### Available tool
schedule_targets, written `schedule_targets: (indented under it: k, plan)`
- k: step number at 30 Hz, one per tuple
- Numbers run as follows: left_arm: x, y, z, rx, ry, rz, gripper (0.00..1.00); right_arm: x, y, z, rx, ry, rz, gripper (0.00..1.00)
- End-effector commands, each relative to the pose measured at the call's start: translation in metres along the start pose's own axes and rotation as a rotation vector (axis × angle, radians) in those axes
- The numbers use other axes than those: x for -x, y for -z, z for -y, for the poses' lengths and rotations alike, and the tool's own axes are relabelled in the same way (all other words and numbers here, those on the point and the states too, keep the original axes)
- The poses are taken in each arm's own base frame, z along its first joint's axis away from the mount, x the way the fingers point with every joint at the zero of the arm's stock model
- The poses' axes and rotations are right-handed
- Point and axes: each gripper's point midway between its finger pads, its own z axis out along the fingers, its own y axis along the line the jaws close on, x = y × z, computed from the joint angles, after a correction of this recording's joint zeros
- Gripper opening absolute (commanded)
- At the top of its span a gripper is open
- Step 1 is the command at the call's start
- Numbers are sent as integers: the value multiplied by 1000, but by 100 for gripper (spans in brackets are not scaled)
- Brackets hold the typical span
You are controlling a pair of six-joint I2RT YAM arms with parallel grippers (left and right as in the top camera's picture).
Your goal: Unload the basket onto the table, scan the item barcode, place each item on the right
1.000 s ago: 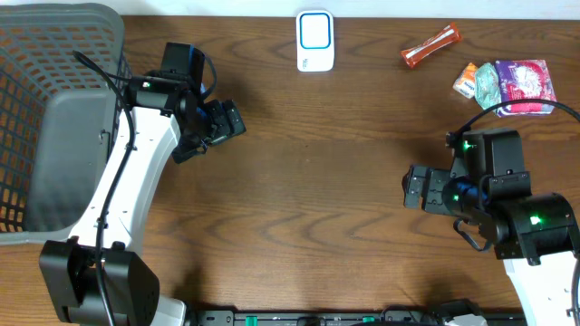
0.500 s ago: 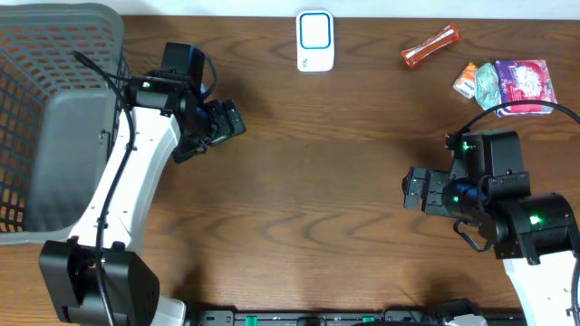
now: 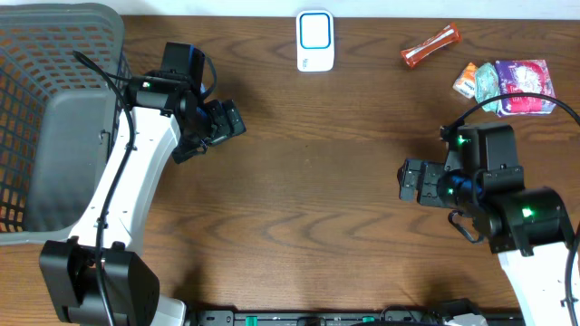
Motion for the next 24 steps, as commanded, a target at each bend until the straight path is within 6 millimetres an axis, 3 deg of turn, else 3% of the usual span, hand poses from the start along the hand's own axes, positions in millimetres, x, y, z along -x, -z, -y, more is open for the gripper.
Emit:
schedule_targets:
  k: [1,14,24]
  plan:
    - [3,1,-1,9,-5,6,98,2,10,-6,39,93,94,99]
    - [3,1,-1,9,-5,6,98,-18,-5,15,122,90,529,99]
    - [3,1,-1,9,-5,6,98,-27,-14,25,145,99,729,99]
